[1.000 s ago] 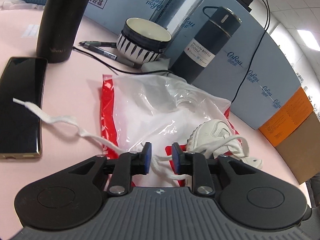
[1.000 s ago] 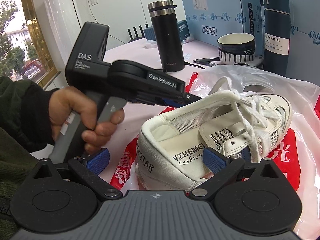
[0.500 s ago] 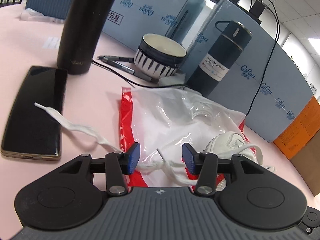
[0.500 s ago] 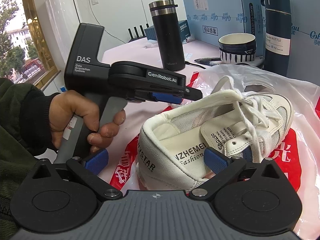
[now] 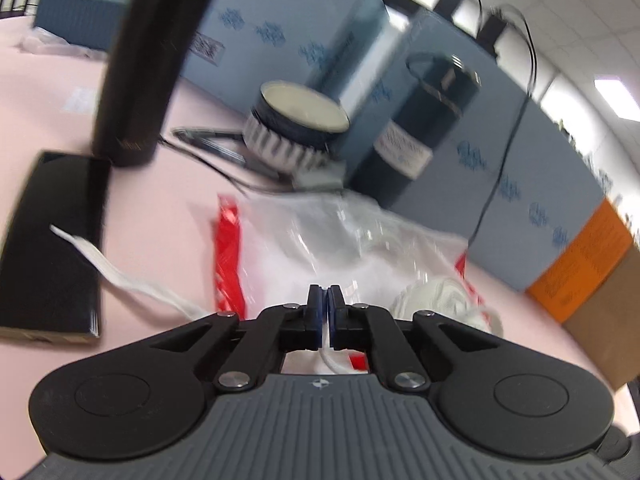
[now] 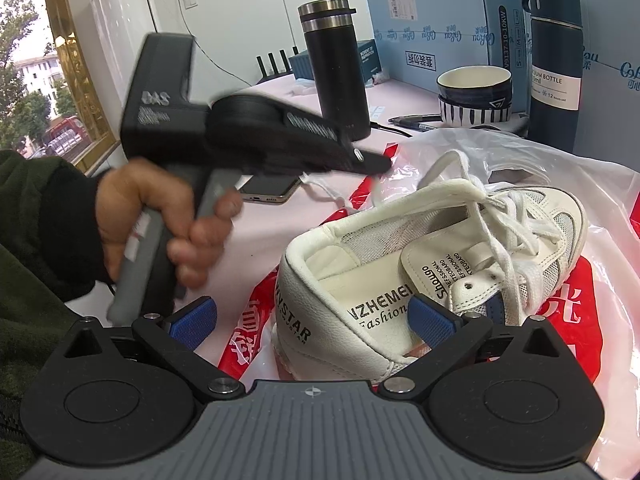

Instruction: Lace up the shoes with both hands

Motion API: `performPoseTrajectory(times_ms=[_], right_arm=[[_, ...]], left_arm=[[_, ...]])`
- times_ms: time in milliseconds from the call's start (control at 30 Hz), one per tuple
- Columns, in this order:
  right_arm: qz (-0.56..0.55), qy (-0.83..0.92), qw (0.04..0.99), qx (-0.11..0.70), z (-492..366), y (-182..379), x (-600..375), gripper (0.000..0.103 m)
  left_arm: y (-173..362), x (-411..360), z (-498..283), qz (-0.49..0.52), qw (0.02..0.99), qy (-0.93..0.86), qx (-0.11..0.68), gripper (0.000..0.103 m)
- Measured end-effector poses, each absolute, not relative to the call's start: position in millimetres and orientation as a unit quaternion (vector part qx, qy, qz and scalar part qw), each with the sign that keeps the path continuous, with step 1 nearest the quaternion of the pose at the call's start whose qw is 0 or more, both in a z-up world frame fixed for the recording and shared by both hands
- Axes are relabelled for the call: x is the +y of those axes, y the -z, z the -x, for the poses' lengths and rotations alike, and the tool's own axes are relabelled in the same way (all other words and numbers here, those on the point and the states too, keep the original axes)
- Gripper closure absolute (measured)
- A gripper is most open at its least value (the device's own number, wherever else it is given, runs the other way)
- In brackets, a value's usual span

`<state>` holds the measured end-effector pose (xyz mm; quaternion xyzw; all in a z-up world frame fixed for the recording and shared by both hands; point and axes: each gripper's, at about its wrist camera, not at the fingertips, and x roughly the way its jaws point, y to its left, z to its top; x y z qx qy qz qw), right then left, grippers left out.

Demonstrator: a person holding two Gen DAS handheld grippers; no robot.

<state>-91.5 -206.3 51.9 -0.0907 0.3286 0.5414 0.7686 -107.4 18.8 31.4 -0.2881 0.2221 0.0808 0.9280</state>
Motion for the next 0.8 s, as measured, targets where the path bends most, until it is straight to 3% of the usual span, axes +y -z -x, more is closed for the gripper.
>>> performPoseTrajectory(times_ms=[133, 500, 800], right_arm=[[0.094, -0.541, 0.769, 0.328, 92, -52, -206, 0.0], [0.099, -0.541, 0.768, 0.327, 93, -52, -204, 0.0], [0.096, -0.541, 0.767, 0.33, 92, -52, -204, 0.0]], left_arm=[[-47, 34, 118, 0.304, 0.929, -0.096, 0.189, 0.101], [-87, 34, 135, 0.124, 0.967, -0.16, 0.157, 0.101], [-98, 43, 140, 0.105, 0.966, -0.186, 0.144, 0.101]])
